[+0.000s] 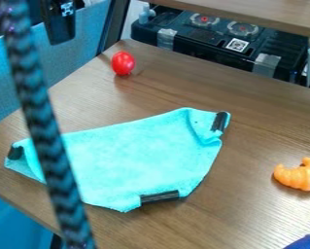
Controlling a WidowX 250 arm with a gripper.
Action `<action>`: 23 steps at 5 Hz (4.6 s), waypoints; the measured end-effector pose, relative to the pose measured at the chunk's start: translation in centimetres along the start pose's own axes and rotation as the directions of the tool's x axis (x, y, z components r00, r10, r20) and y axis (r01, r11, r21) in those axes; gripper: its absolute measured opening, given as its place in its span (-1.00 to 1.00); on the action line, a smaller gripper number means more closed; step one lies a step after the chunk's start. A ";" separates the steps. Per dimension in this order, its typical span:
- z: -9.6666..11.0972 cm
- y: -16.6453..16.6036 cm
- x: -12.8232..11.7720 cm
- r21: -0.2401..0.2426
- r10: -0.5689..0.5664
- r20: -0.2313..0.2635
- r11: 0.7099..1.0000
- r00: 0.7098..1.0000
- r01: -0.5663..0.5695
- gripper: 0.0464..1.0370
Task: Unfold the cloth from right to left
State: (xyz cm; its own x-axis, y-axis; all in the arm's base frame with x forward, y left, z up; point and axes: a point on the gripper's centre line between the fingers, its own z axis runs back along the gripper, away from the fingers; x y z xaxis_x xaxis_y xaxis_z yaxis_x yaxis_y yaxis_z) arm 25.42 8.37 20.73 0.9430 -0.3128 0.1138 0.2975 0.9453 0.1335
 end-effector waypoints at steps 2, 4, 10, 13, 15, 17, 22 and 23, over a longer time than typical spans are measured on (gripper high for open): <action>-2.6 -2.2 0.2 -0.001 -0.068 -0.023 0.998 0.997 0.068 0.93; -4.5 -6.5 1.6 0.058 -0.181 -0.029 0.982 0.983 0.183 0.93; -12.8 -14.0 1.1 0.337 -0.105 0.008 0.937 0.994 0.096 0.93; -13.3 -15.9 0.2 0.321 -0.195 -0.002 0.929 0.981 0.185 0.93; -14.0 -16.2 -0.4 0.314 -0.216 -0.037 0.924 0.976 0.217 0.93; -15.2 -16.2 -0.6 0.311 -0.224 -0.096 0.919 0.970 0.243 0.93; -15.9 -15.3 0.8 0.313 -0.172 -0.134 0.927 0.976 0.206 -0.39; -15.9 -15.4 0.7 0.302 -0.172 -0.143 0.930 0.975 0.209 -0.80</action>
State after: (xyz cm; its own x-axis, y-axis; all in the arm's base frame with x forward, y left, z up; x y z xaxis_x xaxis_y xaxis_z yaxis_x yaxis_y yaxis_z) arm 23.83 -4.91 3.06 0.8890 -0.4547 -0.0534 0.4288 0.7861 0.4452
